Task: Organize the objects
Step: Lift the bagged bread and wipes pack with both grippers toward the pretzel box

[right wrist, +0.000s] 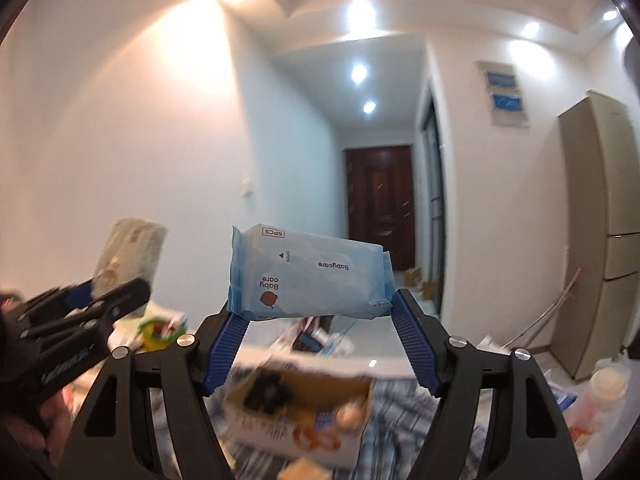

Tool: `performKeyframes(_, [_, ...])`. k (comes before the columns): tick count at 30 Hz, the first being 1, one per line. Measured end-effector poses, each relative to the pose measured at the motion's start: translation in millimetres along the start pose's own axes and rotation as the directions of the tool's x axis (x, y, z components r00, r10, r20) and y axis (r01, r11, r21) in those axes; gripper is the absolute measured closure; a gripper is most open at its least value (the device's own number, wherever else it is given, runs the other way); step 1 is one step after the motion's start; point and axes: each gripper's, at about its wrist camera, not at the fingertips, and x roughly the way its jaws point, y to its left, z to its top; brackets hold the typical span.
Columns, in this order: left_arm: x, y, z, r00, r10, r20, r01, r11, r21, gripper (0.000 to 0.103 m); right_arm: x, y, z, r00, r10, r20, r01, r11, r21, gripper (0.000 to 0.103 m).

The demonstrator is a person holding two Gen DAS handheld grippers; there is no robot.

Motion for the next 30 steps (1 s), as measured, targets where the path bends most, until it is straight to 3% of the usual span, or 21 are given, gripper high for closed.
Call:
performKeyframes(3, [8, 3, 18, 0.999, -0.041, -0.001, 0.041, 0.998, -0.05, 0.053, 9, -10, 22, 0.999, -0.047, 0.018, 0.046, 0.997, 0.061, 0.032])
performKeyframes(6, [7, 2, 28, 0.998, -0.039, 0.039, 0.04, 0.999, -0.037, 0.053, 18, -14, 38, 0.999, -0.041, 0.022, 0.039, 0.997, 0.074, 0.032])
performKeyframes(10, [8, 12, 26, 0.998, -0.038, 0.056, 0.041, 0.998, -0.057, 0.053, 28, -16, 36, 0.999, -0.03, 0.03, 0.028, 0.996, 0.083, 0.032])
performKeyframes(12, [12, 16, 17, 0.998, -0.041, 0.036, 0.044, 0.996, -0.072, 0.053, 31, -18, 23, 1.0, -0.02, 0.015, 0.018, 0.995, 0.097, 0.032])
performKeyframes(14, [20, 12, 13, 0.998, -0.071, 0.0, 0.07, 0.997, -0.027, 0.053, 43, -15, 15, 0.999, -0.009, -0.034, 0.012, 0.997, 0.078, 0.032])
performKeyframes(16, [29, 10, 11, 0.998, -0.054, -0.017, 0.054, 0.998, -0.02, 0.053, 54, -15, 11, 0.998, -0.005, -0.064, 0.011, 0.996, 0.094, 0.032])
performKeyframes(18, [36, 13, 10, 0.998, -0.056, -0.031, 0.055, 0.998, -0.038, 0.053, 58, -19, 10, 0.998, -0.004, -0.068, 0.013, 0.992, 0.126, 0.032])
performKeyframes(30, [85, 23, -2, 0.988, -0.03, -0.151, 0.022, 0.998, -0.057, 0.053, 75, -17, 2, 0.993, -0.052, -0.108, 0.058, 0.997, 0.052, 0.032])
